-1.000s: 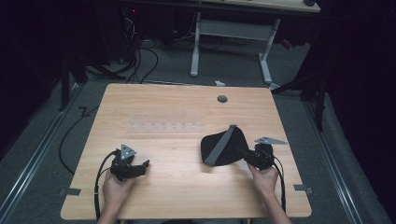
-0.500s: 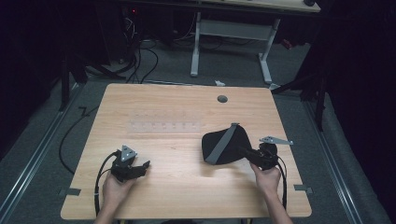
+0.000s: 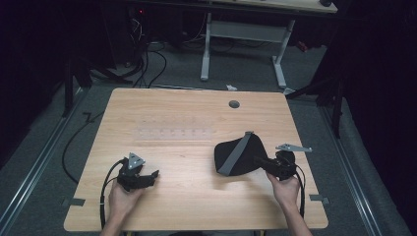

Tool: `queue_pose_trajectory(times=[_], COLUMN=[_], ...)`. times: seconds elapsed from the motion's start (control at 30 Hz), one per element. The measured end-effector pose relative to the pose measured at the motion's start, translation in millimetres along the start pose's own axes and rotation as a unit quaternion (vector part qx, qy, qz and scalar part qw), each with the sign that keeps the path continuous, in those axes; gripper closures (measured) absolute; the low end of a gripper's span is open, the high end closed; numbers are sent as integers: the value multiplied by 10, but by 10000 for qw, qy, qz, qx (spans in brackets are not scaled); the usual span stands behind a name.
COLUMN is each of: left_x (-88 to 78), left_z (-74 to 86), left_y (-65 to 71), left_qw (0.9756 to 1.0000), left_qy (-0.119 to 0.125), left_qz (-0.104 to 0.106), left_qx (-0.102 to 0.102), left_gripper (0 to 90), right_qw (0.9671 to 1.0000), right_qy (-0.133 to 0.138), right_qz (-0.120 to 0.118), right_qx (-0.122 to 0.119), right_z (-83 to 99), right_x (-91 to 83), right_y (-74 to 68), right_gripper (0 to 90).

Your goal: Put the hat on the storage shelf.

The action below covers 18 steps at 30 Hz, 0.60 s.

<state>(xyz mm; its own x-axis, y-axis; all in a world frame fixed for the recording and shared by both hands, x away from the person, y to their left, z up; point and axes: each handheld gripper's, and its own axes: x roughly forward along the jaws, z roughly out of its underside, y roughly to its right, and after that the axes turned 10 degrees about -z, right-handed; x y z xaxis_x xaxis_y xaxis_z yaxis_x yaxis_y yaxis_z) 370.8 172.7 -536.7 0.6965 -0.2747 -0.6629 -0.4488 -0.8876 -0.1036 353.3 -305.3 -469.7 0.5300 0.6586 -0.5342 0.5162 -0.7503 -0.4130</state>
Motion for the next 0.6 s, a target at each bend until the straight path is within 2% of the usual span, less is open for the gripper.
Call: queue_pose_trajectory(times=[0.2, 0.3, 0.47, 0.6], left_x=[-4, -2, -47, -116], left_z=[-15, -24, -60, -116], left_y=[29, 58, 90, 165], left_qw=[9999, 9998, 9992, 9978], left_qy=[-15, 24, 168, 281], left_qz=[18, 16, 122, 119], left_qx=[134, 208, 340, 592], left_gripper=[249, 244, 243, 242], right_qw=[9998, 9997, 9997, 9993], right_qy=[51, 3, -65, -57], right_qz=[-138, -242, -229, -364], right_qx=[-112, -53, 2, 76], right_z=[-96, -116, -114, -120], right_x=[-103, -98, -79, -54], right_y=[-76, -58, -75, -86], right_gripper=[844, 844, 843, 843])
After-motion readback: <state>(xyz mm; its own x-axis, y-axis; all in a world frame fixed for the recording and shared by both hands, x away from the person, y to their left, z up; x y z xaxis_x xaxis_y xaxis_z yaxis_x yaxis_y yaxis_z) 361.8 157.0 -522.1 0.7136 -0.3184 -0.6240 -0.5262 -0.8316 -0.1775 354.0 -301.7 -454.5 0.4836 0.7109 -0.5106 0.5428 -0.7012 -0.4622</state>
